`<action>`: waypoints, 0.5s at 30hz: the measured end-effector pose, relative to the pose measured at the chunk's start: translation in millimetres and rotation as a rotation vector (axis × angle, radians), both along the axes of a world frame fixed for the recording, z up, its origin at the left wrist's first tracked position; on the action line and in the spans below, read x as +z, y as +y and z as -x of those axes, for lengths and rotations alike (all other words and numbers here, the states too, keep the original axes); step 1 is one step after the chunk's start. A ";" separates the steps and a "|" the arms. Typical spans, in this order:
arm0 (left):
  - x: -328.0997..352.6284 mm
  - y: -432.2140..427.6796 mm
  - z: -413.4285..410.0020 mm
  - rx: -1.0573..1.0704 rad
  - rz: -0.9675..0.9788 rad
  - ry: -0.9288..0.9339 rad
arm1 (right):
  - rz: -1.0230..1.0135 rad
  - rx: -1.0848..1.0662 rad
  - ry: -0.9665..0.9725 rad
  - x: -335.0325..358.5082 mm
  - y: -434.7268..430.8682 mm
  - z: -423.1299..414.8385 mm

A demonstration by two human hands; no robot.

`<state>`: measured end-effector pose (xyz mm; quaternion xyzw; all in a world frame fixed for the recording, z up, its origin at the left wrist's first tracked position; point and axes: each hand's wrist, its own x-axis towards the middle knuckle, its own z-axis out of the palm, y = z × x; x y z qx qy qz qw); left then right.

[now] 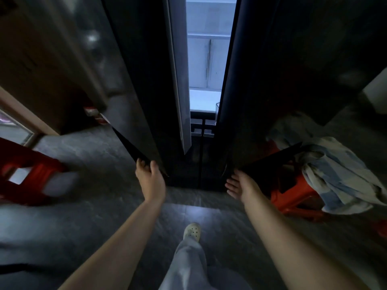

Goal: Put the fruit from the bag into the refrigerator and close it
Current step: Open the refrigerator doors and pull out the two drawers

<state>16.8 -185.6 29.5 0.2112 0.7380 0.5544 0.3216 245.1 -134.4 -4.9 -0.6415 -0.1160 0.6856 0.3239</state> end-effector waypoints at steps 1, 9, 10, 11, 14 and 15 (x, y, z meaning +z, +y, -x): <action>12.9 -15.0 -10.9 -0.055 -0.090 0.294 | -0.016 0.077 -0.033 1.5 -3.9 5.0; 42.3 -9.5 -3.2 -0.710 -0.088 1.554 | -0.229 0.386 -0.117 46.2 -16.2 48.9; 41.5 -7.5 0.7 -0.702 -0.019 1.579 | -0.258 0.401 -0.111 52.0 -17.3 54.3; 41.1 -7.0 3.5 -0.694 0.044 1.612 | -0.307 0.417 -0.115 58.3 -18.0 59.8; 39.0 -8.4 7.6 -0.683 0.113 1.711 | -0.571 0.495 -0.222 78.1 -15.2 73.1; 39.2 -8.7 7.5 -0.677 0.128 1.729 | -0.662 0.515 -0.255 85.4 -12.8 76.3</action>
